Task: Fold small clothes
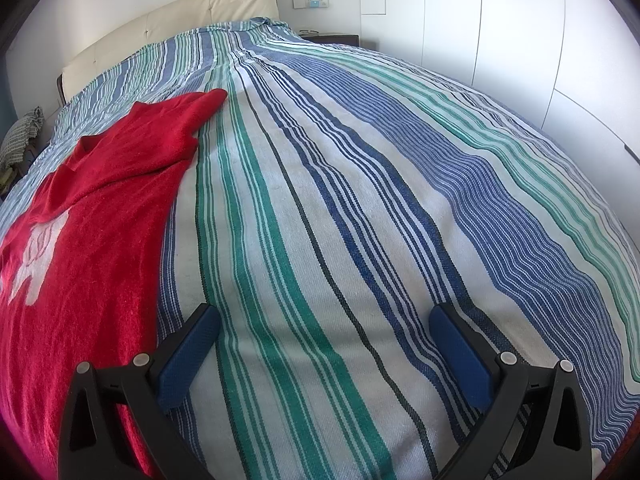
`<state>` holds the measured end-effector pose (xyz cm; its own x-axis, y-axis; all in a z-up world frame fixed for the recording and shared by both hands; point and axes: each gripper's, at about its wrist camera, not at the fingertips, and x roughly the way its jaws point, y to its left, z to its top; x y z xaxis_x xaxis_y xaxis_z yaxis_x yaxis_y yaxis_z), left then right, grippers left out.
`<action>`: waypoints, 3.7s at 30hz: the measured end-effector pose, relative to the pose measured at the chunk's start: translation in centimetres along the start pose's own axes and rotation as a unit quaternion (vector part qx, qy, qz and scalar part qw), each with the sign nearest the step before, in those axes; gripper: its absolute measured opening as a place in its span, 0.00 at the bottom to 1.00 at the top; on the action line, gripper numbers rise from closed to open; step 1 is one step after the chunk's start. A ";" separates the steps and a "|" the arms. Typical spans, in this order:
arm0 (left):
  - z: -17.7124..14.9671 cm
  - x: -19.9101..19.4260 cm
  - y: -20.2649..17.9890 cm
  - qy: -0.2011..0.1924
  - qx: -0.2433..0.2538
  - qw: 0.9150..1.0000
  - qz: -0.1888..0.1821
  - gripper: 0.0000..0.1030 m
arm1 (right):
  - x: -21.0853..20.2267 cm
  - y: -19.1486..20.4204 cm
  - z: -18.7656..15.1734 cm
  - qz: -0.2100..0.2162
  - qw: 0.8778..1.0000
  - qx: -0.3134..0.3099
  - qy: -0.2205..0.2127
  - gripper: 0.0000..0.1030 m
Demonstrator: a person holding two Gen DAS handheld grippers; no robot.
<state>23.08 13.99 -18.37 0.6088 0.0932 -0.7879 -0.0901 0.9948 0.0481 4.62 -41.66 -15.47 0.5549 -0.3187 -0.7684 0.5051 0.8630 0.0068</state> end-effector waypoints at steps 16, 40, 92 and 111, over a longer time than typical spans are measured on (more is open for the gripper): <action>0.0 0.0 -0.1 -0.001 0.001 1.000 0.003 1.00 | 0.0 0.0 0.0 0.000 1.000 0.000 0.000 1.00; 0.1 -3.4 1.5 0.051 -0.024 0.998 -0.040 0.99 | -0.1 0.1 -0.1 0.000 1.000 -0.001 0.000 1.00; 19.0 -17.4 -21.7 -0.050 0.058 0.938 -0.338 0.03 | -0.1 -0.3 0.0 0.012 1.000 0.002 -0.003 1.00; 3.0 -8.0 -13.3 0.041 0.106 0.968 -0.223 0.70 | 0.0 -0.4 -0.2 0.011 1.000 0.000 -0.004 1.00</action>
<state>21.75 0.17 -10.89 0.4850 -0.3423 -0.8047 0.3355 0.9226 -0.1903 4.30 -41.93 -15.53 0.5717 -0.3030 -0.7625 0.4931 0.8696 0.0242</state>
